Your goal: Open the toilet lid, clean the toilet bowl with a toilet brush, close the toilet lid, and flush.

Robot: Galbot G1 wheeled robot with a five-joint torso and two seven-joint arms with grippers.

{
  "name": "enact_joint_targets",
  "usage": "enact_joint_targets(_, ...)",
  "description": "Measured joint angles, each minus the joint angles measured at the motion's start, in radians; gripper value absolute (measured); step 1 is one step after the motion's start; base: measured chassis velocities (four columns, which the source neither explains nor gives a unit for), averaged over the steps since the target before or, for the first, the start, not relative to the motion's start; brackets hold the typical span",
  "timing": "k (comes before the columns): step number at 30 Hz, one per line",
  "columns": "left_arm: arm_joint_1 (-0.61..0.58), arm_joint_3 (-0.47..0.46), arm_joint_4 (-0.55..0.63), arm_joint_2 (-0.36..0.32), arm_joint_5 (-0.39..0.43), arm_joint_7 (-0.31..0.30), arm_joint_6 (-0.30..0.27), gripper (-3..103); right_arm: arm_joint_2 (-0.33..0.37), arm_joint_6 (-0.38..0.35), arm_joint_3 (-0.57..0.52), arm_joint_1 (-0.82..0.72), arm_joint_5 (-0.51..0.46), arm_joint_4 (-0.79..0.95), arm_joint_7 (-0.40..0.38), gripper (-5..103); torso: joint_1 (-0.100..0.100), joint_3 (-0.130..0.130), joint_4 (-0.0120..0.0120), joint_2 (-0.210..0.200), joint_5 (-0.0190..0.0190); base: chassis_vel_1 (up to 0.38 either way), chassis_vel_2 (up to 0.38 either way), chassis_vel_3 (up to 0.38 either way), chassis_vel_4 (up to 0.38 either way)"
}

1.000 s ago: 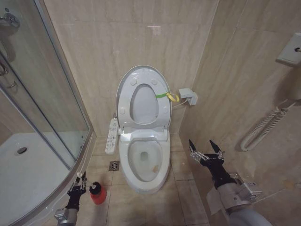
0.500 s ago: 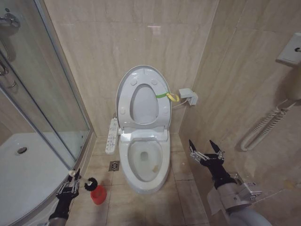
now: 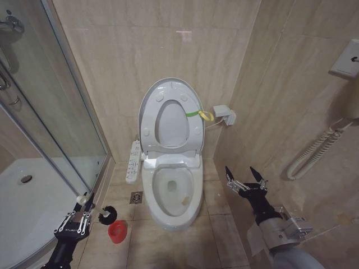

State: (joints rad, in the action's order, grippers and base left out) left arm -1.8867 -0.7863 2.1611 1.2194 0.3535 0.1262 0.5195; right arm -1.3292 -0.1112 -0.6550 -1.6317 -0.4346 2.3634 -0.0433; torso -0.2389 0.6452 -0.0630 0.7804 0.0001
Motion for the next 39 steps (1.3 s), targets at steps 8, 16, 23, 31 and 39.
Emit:
enact_joint_targets(8,0.052,-0.003,0.039,-0.105,0.088,0.033,-0.024,22,0.0,0.0,0.0,0.0,0.0,0.0,0.0,100,0.0,0.0,-0.0001,0.0,-0.0002,0.0,0.0,0.0,0.0)
enact_joint_targets(16,0.134,0.001,0.002,-0.266,0.211,0.106,-0.03,22,0.0,0.0,0.0,0.0,0.0,0.0,0.0,100,0.0,0.0,0.0,0.0,-0.0003,0.0,0.0,0.0,0.0)
enact_joint_targets(23,0.272,0.041,-0.099,-0.395,0.3,0.125,-0.029,22,0.0,0.0,0.0,0.0,0.0,0.0,0.0,100,0.0,0.0,0.0,0.0,-0.0004,0.0,0.0,0.0,0.0)
enact_joint_targets(31,0.376,0.078,-0.144,-0.467,0.355,0.127,-0.051,22,0.0,0.0,0.0,0.0,0.0,0.0,0.0,100,0.0,0.0,0.0001,0.0,-0.0002,0.0,0.0,0.0,0.0)
enact_joint_targets(39,0.466,0.1,-0.136,-0.503,0.406,0.11,-0.074,22,0.0,0.0,0.0,0.0,0.0,0.0,0.0,100,0.0,0.0,0.0001,0.0,0.0,0.0,0.0,0.0,0.0)
